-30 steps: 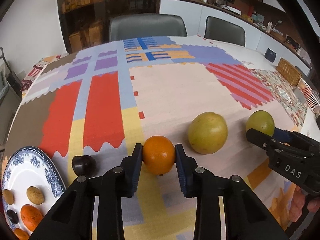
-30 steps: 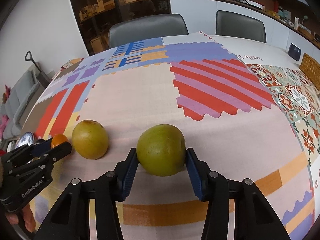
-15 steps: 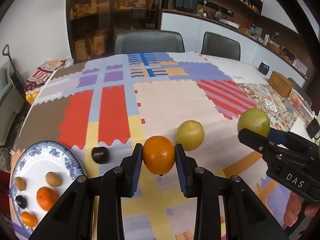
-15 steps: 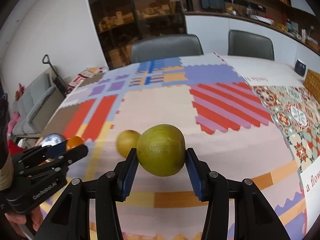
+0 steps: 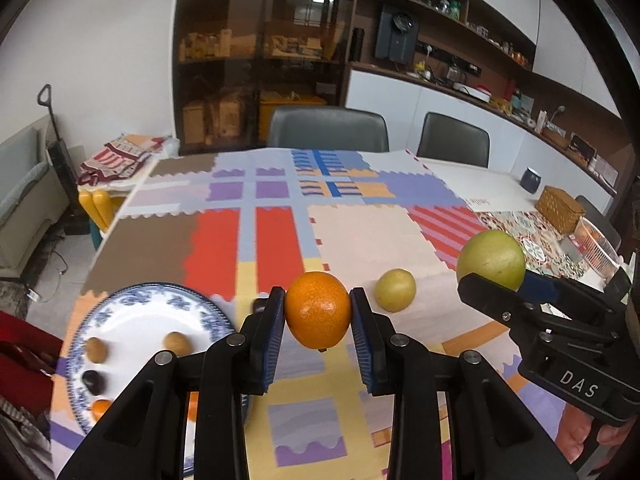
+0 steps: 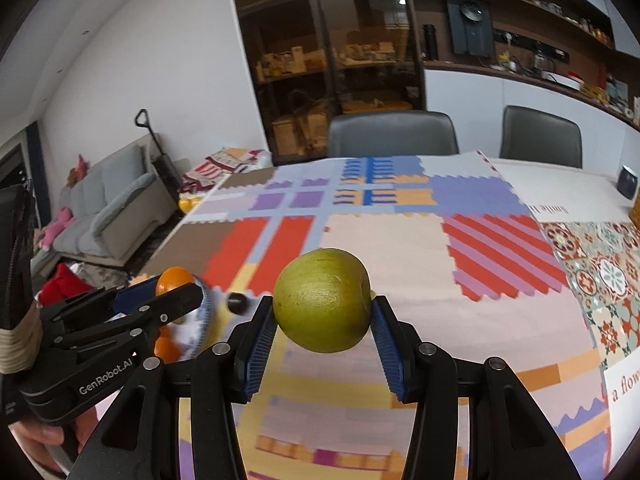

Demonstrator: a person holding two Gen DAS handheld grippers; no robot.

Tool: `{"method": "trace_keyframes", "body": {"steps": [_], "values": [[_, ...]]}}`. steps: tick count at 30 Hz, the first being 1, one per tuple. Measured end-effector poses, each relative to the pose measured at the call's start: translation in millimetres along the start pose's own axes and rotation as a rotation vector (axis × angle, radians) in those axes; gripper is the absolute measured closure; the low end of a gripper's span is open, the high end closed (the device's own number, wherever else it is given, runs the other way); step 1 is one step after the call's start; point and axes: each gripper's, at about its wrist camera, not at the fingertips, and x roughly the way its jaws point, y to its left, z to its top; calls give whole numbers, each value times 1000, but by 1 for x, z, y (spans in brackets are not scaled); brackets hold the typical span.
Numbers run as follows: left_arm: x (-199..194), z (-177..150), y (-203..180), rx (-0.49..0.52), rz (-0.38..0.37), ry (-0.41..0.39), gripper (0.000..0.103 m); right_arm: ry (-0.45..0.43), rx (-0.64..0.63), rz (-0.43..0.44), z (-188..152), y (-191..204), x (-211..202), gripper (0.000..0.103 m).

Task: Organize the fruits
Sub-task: 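Carry the orange and green fruit over the plate with both tools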

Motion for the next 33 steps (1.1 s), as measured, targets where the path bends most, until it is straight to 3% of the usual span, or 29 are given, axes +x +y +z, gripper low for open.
{"method": "trace_keyframes", "body": {"steps": [18,33], "values": [[-43,-16,67,-68,86,-50,71,37,-87,136,2,74,17,54],[-36,-29,131,-81,168,-14,71,107,-182,201,2,135,63,54]]}}
